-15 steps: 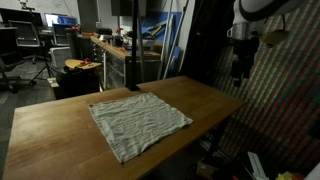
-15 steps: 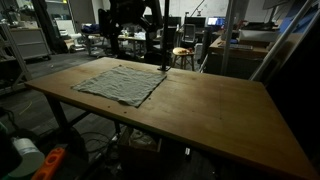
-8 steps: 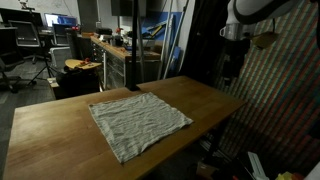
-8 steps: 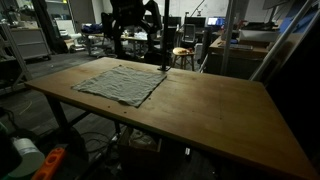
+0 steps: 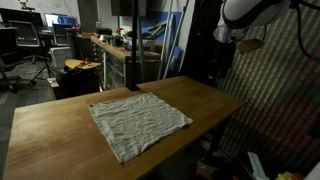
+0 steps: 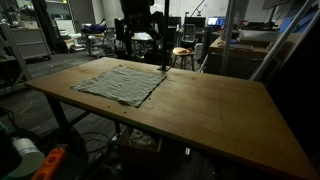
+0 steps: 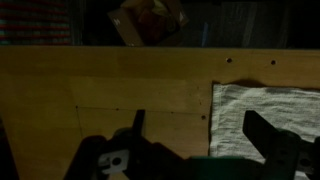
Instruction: Fold the towel twice diagonally
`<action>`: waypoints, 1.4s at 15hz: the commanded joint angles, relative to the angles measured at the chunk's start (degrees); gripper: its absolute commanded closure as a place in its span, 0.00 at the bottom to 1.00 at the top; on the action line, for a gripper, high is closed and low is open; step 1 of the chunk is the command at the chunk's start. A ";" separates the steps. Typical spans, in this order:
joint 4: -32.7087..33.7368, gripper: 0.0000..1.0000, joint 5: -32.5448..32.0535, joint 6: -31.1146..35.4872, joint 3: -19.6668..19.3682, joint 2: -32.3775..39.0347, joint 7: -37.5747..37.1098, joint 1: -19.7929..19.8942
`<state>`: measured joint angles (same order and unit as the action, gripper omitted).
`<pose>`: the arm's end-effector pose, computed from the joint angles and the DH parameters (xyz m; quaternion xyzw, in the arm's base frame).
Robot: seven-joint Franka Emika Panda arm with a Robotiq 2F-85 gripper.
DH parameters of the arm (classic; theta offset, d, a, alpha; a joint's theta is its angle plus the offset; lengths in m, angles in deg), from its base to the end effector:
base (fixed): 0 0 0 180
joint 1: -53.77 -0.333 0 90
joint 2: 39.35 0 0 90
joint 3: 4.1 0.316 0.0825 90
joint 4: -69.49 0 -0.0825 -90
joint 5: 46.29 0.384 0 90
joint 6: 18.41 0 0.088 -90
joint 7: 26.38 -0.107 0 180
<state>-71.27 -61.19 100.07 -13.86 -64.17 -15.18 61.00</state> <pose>0.3952 -0.1372 0.4557 0.9965 0.0163 0.0019 0.0826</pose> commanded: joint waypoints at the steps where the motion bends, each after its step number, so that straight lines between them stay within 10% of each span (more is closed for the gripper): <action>1: 3.35 0.00 3.55 3.82 0.62 4.54 -4.12 -0.16; 21: 3.26 0.00 11.28 12.60 5.16 18.74 -8.31 -3.04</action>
<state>-68.00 -51.79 110.34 -8.28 -46.94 -25.11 58.00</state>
